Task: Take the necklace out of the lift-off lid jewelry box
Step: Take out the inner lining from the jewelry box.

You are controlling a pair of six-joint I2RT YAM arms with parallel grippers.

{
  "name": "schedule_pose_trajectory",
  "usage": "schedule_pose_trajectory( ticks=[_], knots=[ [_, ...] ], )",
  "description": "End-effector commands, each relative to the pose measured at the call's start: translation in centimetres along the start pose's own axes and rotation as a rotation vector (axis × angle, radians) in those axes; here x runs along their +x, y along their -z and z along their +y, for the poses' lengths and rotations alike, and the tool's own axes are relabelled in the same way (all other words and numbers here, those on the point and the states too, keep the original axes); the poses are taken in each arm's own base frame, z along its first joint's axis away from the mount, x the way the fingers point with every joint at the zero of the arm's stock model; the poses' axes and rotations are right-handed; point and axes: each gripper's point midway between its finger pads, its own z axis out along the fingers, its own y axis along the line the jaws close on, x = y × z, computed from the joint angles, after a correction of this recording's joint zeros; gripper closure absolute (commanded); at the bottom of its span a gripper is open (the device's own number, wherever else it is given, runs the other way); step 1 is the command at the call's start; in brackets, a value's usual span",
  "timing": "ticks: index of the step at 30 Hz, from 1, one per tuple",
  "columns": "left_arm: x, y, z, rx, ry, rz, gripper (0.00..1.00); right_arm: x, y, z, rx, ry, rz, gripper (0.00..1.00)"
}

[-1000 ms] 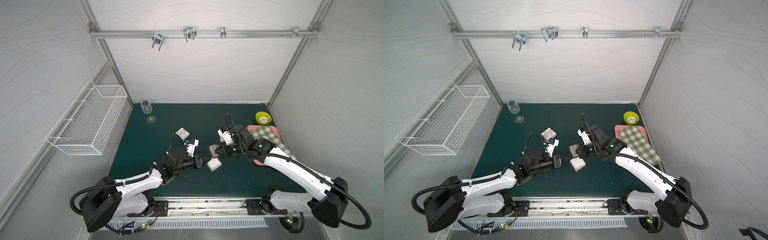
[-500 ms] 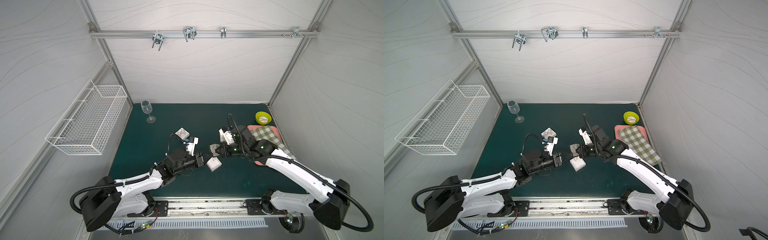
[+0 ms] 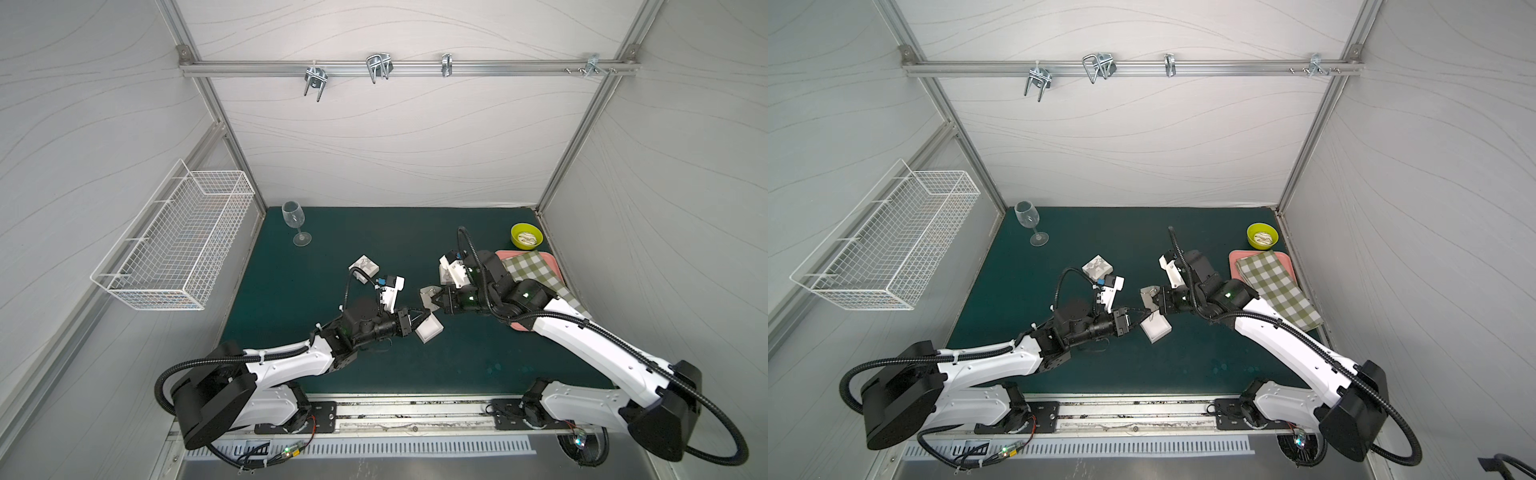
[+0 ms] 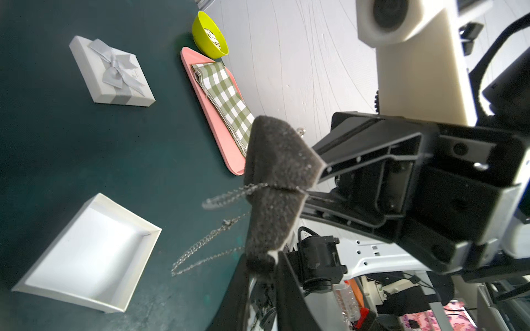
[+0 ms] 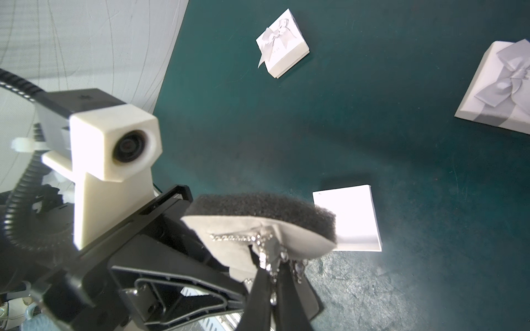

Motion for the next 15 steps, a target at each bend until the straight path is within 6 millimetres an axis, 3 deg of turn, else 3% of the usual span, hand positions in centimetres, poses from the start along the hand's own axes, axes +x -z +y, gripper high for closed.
schedule_pose_trajectory(
  ticks=[1, 4, 11, 15],
  knots=[
    [-1.7, 0.1, -2.7, 0.060, -0.061, -0.043, 0.92, -0.4, 0.9, 0.2, -0.008, -0.003, -0.031, 0.91],
    [-1.8, 0.5, -2.5, 0.026, -0.093, -0.043, 1.00, -0.6, 1.1, 0.5, -0.020, 0.001, -0.037, 0.87],
    [-2.0, 1.4, -1.8, -0.032, -0.154, -0.055, 1.00, -1.0, 2.0, 1.9, -0.078, 0.011, -0.050, 0.74],
    [-2.0, 1.8, -1.7, -0.056, -0.199, -0.048, 1.00, -1.2, 2.9, 2.6, -0.107, 0.015, -0.065, 0.74]
  ],
)
